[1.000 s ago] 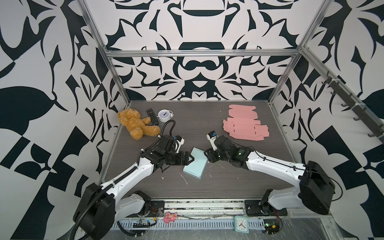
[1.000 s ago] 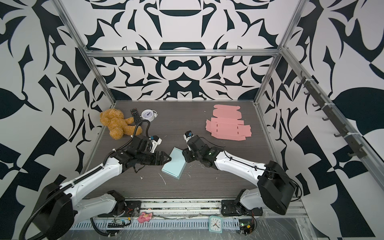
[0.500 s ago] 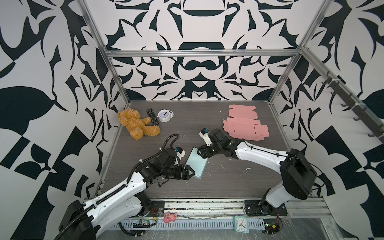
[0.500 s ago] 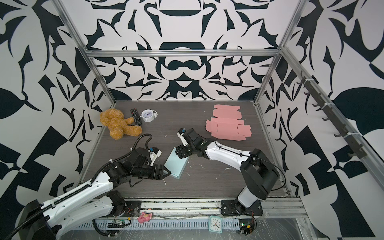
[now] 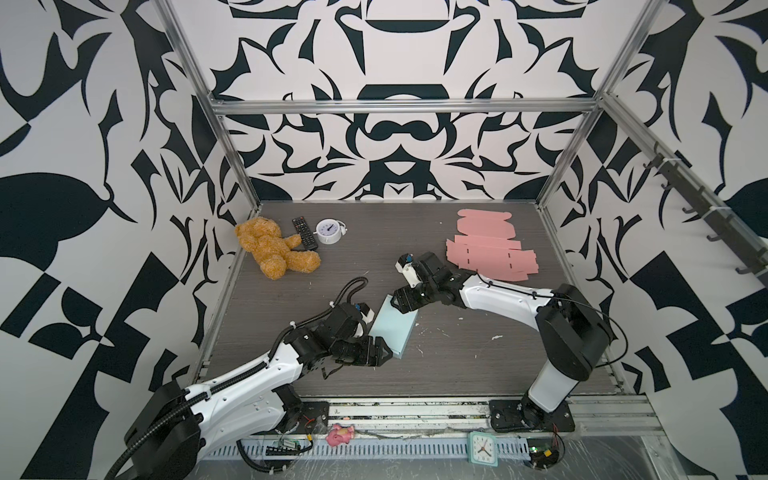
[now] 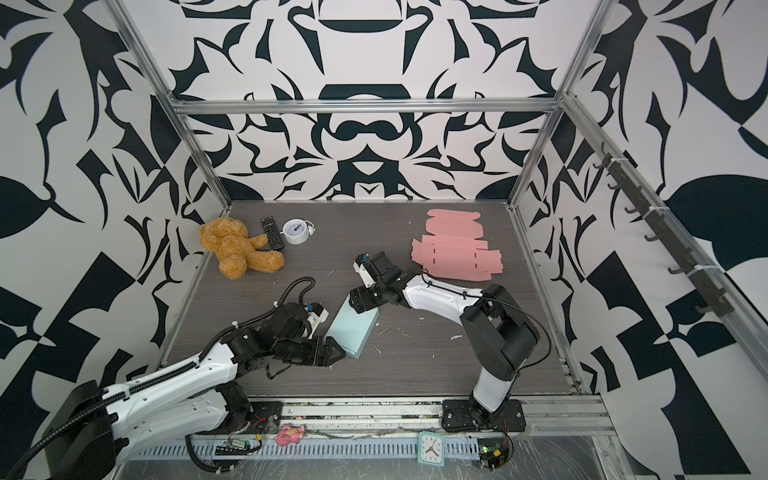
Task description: Fold the paper box
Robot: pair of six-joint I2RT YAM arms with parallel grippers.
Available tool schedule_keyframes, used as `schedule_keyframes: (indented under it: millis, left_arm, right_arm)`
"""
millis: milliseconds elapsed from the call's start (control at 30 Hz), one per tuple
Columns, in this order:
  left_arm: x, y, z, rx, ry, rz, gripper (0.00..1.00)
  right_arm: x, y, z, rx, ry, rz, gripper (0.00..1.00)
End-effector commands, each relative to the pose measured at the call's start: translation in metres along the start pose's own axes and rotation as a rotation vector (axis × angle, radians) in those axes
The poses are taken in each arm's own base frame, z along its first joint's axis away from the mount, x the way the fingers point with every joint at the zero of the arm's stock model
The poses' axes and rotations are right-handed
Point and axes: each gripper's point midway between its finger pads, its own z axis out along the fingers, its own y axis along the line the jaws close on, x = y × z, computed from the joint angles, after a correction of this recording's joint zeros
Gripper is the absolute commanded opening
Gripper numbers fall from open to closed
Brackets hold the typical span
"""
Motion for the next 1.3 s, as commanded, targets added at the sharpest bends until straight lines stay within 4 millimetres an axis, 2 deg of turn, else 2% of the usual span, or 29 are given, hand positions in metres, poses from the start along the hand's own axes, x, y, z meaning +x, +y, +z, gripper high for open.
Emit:
schedule_keyframes:
  millis: [0, 233, 533, 1267]
  left_arm:
    - [-0.006, -0.004, 0.006, 0.023, -0.021, -0.002, 0.84]
    - [-0.011, -0.006, 0.015, 0.032, -0.021, -0.008, 0.83]
    - [-0.013, -0.005, 0.023, 0.032, -0.009, -0.009, 0.81]
    - [-0.029, -0.002, 0.026, 0.016, -0.041, 0.004, 0.78]
  right_arm:
    - [-0.017, 0.011, -0.005, -0.037, -0.037, -0.025, 0.77]
    - [-0.013, 0.017, 0.000, -0.086, -0.029, -0.024, 0.77]
    - [-0.008, 0.016, 0.007, -0.092, -0.008, -0.014, 0.76]
    - [0.001, 0.015, -0.002, -0.094, -0.020, 0.006, 0.71]
